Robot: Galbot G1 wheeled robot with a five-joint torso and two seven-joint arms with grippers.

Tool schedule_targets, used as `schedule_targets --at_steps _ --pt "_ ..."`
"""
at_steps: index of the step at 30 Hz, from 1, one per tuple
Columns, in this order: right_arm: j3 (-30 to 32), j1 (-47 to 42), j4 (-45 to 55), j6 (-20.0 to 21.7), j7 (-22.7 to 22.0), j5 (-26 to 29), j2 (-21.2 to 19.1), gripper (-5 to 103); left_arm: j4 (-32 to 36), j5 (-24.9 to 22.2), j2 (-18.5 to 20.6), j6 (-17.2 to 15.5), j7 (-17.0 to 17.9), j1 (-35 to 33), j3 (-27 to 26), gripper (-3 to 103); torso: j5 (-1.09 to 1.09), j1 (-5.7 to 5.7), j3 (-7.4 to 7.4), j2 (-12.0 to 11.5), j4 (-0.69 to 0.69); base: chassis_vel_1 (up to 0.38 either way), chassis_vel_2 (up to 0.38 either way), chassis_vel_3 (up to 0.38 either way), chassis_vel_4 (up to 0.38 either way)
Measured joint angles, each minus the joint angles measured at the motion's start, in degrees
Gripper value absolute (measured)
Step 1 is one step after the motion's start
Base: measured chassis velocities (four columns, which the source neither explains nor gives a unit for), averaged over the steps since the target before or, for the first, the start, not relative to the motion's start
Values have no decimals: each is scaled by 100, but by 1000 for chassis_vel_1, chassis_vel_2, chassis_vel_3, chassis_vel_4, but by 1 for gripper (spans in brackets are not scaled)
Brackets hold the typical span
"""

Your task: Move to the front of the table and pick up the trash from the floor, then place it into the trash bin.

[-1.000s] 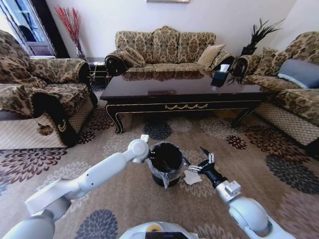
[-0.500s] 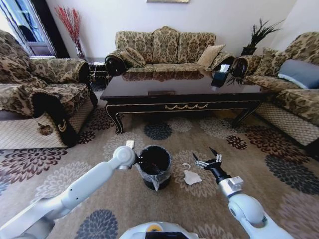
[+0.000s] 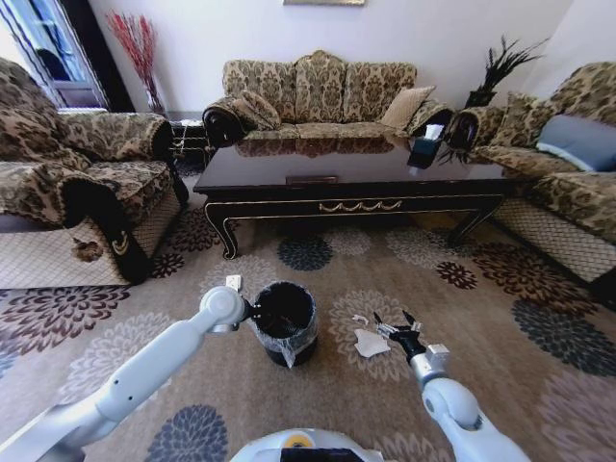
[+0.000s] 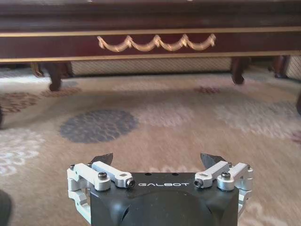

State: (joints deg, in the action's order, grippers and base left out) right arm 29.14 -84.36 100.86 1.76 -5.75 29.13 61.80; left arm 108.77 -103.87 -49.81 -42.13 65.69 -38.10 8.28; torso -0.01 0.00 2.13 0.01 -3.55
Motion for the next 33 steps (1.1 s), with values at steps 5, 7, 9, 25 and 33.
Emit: schedule_targets --at_steps 5,7,9,25,33 --pt "5 229 -525 195 -126 354 187 100 34 25 79 0 0 -106 -73 0 1 0 0 0 1 0 0 0 0" --pt "32 338 -736 310 -219 651 286 100 51 26 78 0 -1 -121 -76 0 1 0 0 0 0 0 0 0 0" --pt "50 397 -826 383 -276 838 324 100 61 30 77 0 -2 -130 -84 0 1 0 0 0 -1 0 0 0 0" --pt "224 954 -1619 1251 -849 3281 657 88 100 59 152 0 -27 -272 -218 0 1 0 0 0 0 0 0 0 0" --pt "261 1155 -1977 1384 -915 3546 857 83 75 71 131 0 -34 -256 -182 0 1 0 0 0 0 0 0 0 0"
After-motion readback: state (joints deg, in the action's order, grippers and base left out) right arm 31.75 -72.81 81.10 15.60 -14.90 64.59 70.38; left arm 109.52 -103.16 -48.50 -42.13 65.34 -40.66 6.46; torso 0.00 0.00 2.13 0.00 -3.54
